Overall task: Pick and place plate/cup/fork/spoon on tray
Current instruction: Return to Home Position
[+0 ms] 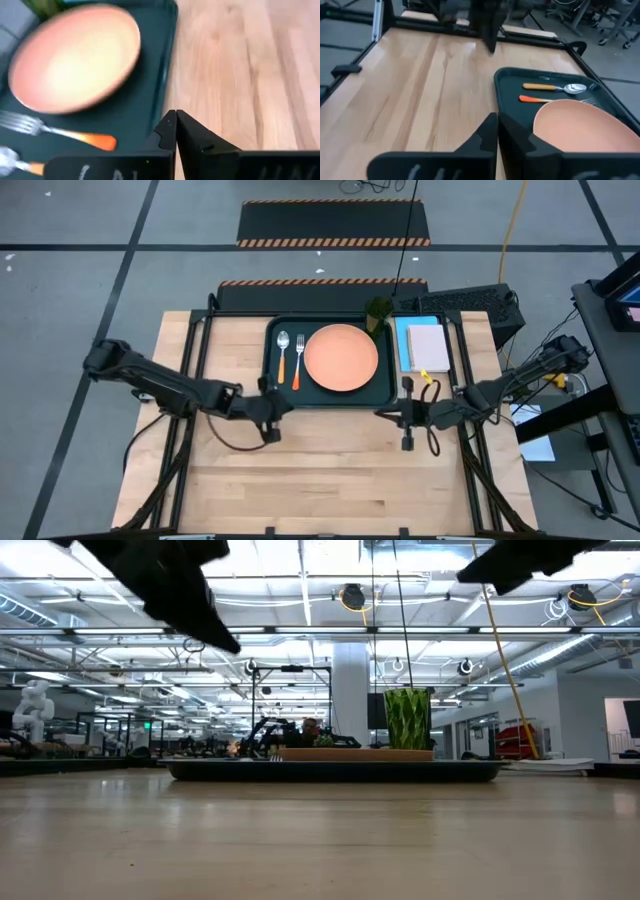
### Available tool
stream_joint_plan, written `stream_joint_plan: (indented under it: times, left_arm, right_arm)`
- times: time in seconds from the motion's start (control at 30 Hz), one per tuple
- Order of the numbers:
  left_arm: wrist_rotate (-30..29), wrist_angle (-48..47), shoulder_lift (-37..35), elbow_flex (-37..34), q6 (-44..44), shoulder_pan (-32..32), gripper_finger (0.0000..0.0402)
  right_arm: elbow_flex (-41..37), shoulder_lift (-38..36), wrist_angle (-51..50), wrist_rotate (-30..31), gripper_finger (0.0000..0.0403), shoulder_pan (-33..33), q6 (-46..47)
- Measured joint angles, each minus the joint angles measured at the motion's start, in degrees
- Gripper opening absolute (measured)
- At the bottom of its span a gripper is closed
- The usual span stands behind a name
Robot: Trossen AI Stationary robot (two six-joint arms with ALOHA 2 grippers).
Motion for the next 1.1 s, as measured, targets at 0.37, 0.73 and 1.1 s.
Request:
stream_joint_plan:
  times: [0.37, 0.73, 1.1]
  left_arm:
    - [5.1, -3.3, -11.7, 0.0, 9.9, 6.3, 0.0011]
    - [6.1, 7.7, -12.0, -10.4, 9.3, 4.3, 0.0009]
    - [10.0, 15.7, -15.3, -19.6, 11.0, 7.8, 0.0008]
  right_arm:
    - [-8.0, -8.6, 0.5, -0.8, 0.0001, 0.4, 1.4]
    - [-16.7, -15.2, 6.8, -6.4, 0.0, 0.3, 0.7]
    - [-26.7, -21.5, 18.8, -8.0, 0.0, 0.2, -7.8]
